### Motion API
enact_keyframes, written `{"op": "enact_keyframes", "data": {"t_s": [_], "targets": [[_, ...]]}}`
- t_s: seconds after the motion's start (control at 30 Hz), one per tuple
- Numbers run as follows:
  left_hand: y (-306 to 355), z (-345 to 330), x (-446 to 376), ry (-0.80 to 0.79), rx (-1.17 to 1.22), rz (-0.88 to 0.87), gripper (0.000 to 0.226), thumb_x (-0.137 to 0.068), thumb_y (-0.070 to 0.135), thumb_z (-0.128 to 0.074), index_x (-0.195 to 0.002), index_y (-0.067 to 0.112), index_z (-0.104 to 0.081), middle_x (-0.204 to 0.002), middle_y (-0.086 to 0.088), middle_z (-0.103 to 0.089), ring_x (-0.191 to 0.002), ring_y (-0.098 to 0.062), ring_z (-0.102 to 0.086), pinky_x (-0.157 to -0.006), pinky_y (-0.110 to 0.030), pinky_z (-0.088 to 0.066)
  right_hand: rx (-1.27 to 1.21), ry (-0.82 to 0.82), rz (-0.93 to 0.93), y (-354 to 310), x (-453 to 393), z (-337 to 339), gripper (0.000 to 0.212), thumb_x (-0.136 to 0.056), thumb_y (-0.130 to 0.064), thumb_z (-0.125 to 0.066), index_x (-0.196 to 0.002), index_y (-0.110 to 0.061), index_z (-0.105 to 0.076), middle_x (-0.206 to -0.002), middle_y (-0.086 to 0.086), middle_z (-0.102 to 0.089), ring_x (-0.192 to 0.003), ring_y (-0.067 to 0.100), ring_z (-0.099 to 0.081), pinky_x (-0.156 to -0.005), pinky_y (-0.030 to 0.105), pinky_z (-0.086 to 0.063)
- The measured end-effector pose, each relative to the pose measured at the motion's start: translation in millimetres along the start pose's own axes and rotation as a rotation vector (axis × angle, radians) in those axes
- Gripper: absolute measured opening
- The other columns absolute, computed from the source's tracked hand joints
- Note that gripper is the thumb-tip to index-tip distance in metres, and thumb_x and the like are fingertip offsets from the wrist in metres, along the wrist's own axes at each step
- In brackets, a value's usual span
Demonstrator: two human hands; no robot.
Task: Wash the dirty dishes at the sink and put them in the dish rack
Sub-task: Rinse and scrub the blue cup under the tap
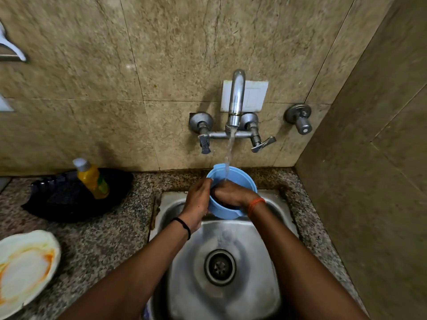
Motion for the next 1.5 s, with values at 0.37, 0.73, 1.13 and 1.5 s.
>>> {"op": "enact_keyframes", "data": {"t_s": [0.37,0.73,1.13,1.5], "targets": [[39.4,-11.1,-7.1,-0.127,-0.856,-0.303,0.029,-0.091,0.035,-0.050,-0.116,0.028,-0.063,-0.112,-0.004,-0.069,-0.100,-0.027,-0.064,-0.079,-0.031,-0.049,-0.175,0.346,0.157,14.2,29.0,71.5,0.017,-0.088,-0.023,-0.060,-0.090,-0.014,-0.074,-0.089,0.005,-0.075,-0.087,0.019,-0.069,-0.084,0.039,-0.054],[66.0,-98.1,21.5,-0.393,-1.722,-0.633,0.032,-0.094,0.025,-0.049,-0.121,0.014,-0.062,-0.126,-0.010,-0.059,-0.115,-0.029,-0.057,-0.088,-0.037,-0.048,-0.860,0.771,-0.022,59.3,17.8,127.4,0.008,-0.089,-0.015,-0.065,-0.090,-0.007,-0.066,-0.095,0.016,-0.072,-0.081,0.022,-0.070,-0.076,0.038,-0.058],[74.8,-103.8,16.1,-0.400,-1.736,-0.744,0.032,-0.093,0.026,-0.051,-0.122,0.019,-0.062,-0.122,-0.006,-0.063,-0.113,-0.026,-0.058,-0.090,-0.034,-0.047,-1.468,0.406,0.053,52.3,-3.7,105.9,0.027,-0.101,-0.015,-0.043,-0.119,0.005,-0.048,-0.091,0.018,-0.067,-0.092,0.023,-0.066,-0.063,0.027,-0.060],[44.5,-73.0,7.2,-0.424,-1.603,-0.549,0.032,-0.094,0.020,-0.051,-0.122,0.009,-0.058,-0.124,-0.014,-0.062,-0.107,-0.030,-0.059,-0.083,-0.033,-0.049,-1.860,0.225,0.053,9.9,23.1,32.2,0.040,-0.096,0.011,-0.028,-0.136,0.011,-0.036,-0.137,0.032,-0.047,-0.106,0.031,-0.060,-0.087,0.036,-0.055]]}}
Point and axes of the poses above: each hand's wrist, its own x-axis away from the middle knuckle, its own z-axis out of the back of the hand, y = z × x, the point moved 9 cm from there along -x, towards the middle knuckle
